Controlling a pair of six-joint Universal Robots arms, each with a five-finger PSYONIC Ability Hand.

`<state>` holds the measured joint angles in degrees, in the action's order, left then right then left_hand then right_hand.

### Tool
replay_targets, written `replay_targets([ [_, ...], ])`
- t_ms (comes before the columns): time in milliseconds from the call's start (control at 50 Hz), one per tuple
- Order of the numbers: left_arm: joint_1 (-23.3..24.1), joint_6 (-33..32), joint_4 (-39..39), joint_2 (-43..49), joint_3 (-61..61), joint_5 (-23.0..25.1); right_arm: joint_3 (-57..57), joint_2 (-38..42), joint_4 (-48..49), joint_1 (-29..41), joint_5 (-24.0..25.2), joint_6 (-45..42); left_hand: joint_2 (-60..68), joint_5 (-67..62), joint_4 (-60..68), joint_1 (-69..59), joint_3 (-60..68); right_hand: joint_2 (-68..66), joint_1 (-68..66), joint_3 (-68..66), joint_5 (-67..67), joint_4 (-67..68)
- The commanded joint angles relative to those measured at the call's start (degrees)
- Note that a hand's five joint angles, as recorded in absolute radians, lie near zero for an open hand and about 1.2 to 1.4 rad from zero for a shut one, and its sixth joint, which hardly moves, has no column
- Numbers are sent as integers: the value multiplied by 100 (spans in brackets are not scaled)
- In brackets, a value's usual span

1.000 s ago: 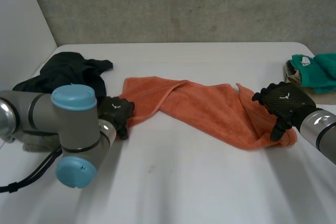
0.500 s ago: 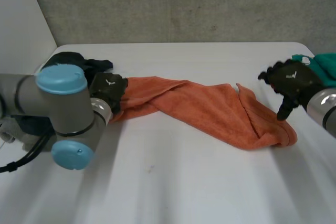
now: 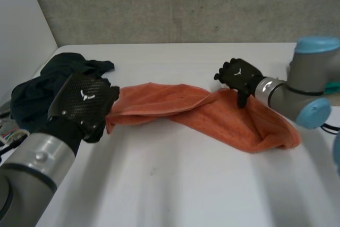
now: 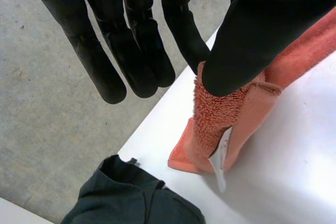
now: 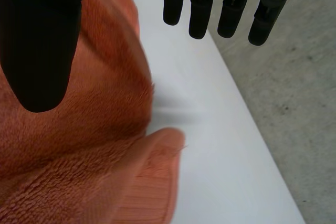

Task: Fold the laundry.

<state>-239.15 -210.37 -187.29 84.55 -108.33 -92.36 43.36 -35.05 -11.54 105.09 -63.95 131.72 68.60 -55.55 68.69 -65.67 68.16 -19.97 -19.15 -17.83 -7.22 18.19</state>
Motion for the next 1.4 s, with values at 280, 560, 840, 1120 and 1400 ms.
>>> replay_targets([
  [280,-799,-21,-1703,860,433,192,-310,175,1950,3,-503,1486,1140,-1445,1131,-1433,1184,-6003,-6085,-6217,-6278,6181],
  [560,-800,312,-3191,1503,2544,121,1163,-2680,4337,-428,-963,3474,1140,-1445,1131,-1433,1184,-6003,-6085,-6217,-6278,6181],
  [840,-923,436,-2312,1626,385,209,4680,-4159,1357,-903,-109,1059,1140,-1445,1131,-1433,1184,-6003,-6085,-6217,-6278,6181],
  [1120,-949,322,-2400,2118,-540,306,5096,-3306,1295,-920,-583,950,1140,-1445,1131,-1433,1184,-4235,-4317,-4450,-4511,4413],
  [1400,-949,348,-2260,1925,-294,280,4225,-3509,-146,-1658,-179,1568,1140,-1445,1131,-1433,1184,-382,-464,-596,-658,560],
])
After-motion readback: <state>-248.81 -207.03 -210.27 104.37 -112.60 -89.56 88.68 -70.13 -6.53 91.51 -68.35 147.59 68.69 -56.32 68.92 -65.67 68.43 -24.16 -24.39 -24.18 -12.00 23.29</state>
